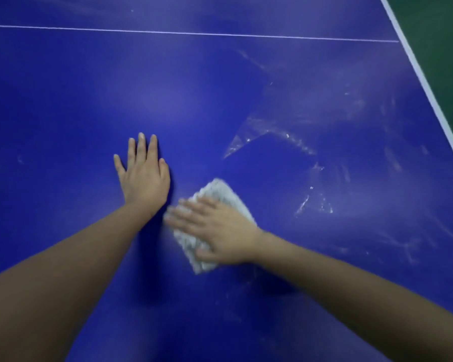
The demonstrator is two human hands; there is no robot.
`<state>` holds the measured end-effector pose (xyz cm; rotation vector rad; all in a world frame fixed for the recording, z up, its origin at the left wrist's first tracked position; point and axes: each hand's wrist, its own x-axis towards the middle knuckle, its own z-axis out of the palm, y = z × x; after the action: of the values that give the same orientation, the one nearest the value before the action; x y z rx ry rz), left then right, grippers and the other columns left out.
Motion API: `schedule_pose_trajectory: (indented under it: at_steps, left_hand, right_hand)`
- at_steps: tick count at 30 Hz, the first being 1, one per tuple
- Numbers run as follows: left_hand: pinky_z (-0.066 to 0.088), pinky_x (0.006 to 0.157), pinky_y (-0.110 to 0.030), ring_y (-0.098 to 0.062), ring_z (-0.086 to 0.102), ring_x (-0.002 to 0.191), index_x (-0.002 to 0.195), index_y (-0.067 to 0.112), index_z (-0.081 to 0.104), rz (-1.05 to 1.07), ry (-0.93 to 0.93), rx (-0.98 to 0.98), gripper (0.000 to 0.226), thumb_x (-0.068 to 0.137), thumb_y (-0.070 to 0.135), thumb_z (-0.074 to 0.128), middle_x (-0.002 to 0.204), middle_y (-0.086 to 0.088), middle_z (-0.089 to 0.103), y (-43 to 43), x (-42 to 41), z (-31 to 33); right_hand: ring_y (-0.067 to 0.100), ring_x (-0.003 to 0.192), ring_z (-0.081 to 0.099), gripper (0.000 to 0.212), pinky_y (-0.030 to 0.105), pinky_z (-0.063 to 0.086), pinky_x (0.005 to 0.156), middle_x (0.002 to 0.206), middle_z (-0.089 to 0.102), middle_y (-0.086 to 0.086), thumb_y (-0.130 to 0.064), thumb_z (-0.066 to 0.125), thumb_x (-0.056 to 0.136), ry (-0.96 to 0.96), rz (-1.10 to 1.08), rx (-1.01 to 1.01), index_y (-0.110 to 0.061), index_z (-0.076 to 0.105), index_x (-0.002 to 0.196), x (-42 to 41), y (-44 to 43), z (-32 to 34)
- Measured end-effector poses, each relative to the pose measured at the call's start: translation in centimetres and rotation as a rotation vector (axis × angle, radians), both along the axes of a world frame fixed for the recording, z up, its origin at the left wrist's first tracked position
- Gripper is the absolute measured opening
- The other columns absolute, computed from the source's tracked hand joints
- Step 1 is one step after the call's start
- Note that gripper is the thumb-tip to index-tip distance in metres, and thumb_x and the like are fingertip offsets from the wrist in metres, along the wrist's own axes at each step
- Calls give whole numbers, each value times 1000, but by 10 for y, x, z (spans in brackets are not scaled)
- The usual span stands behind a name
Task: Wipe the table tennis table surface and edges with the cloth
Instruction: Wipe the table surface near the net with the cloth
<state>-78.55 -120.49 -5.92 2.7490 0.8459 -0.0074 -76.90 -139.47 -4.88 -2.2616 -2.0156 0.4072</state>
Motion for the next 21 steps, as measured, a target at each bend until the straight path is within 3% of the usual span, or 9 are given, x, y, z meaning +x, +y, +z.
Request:
schedule_pose_trajectory:
  at_steps: [3,5,8,10,14,17,21]
  left_hand:
    - [4,114,-51,-22,8,146,149,17,19,0,-15,66,54,97,27,29,158,-5,14,-2,5,-3]
    - [4,114,-51,-22,8,146,149,17,19,5,-7,74,55,96,27,28,158,-5,15,-4,5,-3]
    - [6,114,-51,-22,10,146,149,18,20,9,15,83,55,95,27,29,157,-6,17,-4,5,-3]
    - [7,114,-51,-22,10,146,149,18,20,12,34,80,55,96,27,30,157,-6,17,-4,5,-2]
    - [12,113,-52,-23,15,145,148,16,26,16,50,83,54,95,27,26,155,-7,23,-5,4,1]
    - [15,112,-53,-24,20,143,146,15,31,17,66,91,60,89,32,19,154,-8,27,-5,5,2]
    - [20,109,-55,-26,26,141,143,14,37,22,54,111,62,88,34,18,151,-10,32,-4,5,1]
  right_hand:
    - [30,123,48,51,38,28,100,135,51,14,-31,45,90,-89,-279,84,-14,44,138,98,17,10]
    - [32,106,56,48,39,34,88,118,58,14,-35,33,88,-181,-618,147,-12,51,126,170,16,10]
    - [31,134,34,54,39,23,108,146,37,12,-33,32,94,-153,-1152,83,-10,32,143,250,7,-1]
    - [29,142,20,57,41,14,114,154,24,9,-32,31,95,-157,-1273,44,-8,23,147,261,23,-6]
    - [31,134,31,56,41,23,106,146,35,14,-28,35,91,-215,-914,141,-5,28,142,223,100,-10]
    - [24,143,18,60,39,10,114,155,25,4,-34,35,93,-137,-602,122,-13,23,148,195,152,-13]
    - [19,145,11,60,37,5,116,158,17,-1,-42,32,97,-81,-540,74,-18,18,150,236,182,-8]
